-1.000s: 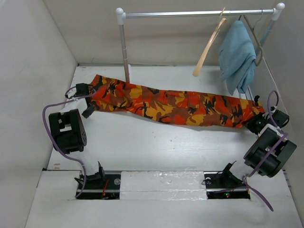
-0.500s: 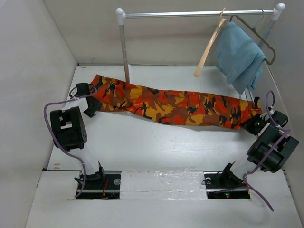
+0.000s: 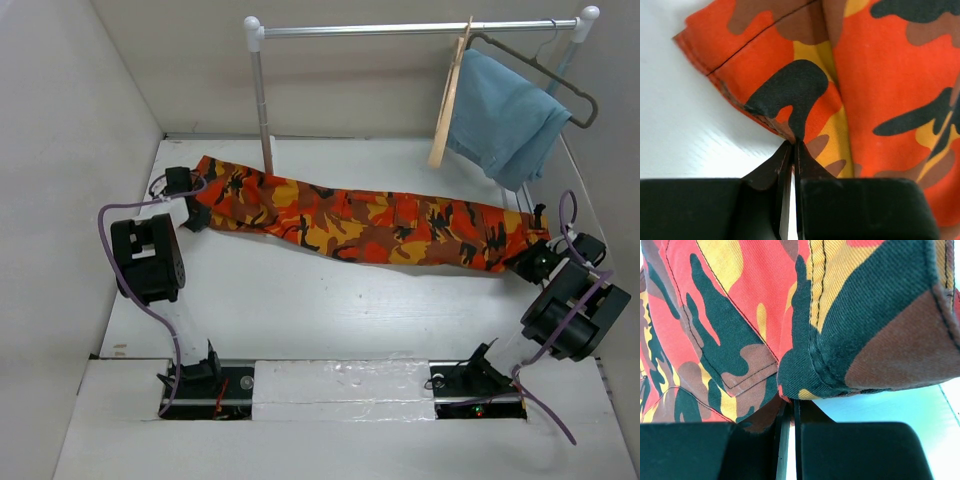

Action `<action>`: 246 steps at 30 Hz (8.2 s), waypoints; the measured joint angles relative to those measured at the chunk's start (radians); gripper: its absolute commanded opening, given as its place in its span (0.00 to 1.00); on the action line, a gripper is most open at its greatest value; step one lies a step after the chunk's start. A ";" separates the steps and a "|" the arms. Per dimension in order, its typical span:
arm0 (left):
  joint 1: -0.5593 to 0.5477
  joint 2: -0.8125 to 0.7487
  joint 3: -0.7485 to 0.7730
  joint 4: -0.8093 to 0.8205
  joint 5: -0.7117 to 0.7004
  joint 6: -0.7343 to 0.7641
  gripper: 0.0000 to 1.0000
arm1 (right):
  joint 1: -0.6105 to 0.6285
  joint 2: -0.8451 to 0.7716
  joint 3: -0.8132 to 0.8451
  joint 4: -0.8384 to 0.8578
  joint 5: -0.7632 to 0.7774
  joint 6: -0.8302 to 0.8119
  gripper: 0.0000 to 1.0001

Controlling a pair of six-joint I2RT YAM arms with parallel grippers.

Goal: Place the trousers on the hanger
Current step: Fold the trousers at the center of the board.

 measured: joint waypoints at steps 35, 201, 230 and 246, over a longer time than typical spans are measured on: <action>0.109 -0.464 -0.349 -0.264 -0.201 0.157 0.23 | -0.125 -0.008 0.109 -0.303 0.091 0.045 0.13; -1.075 -0.363 -0.372 -0.005 -0.158 -0.003 0.00 | 0.341 -0.837 -0.063 -0.151 0.045 0.222 0.00; -1.219 -0.172 -0.277 0.186 -0.098 -0.068 0.00 | 1.101 -0.338 0.956 -0.403 0.376 0.273 0.00; -1.274 -0.259 -0.192 -0.014 -0.184 -0.105 0.06 | 1.216 -0.291 1.033 -0.409 0.354 0.256 0.00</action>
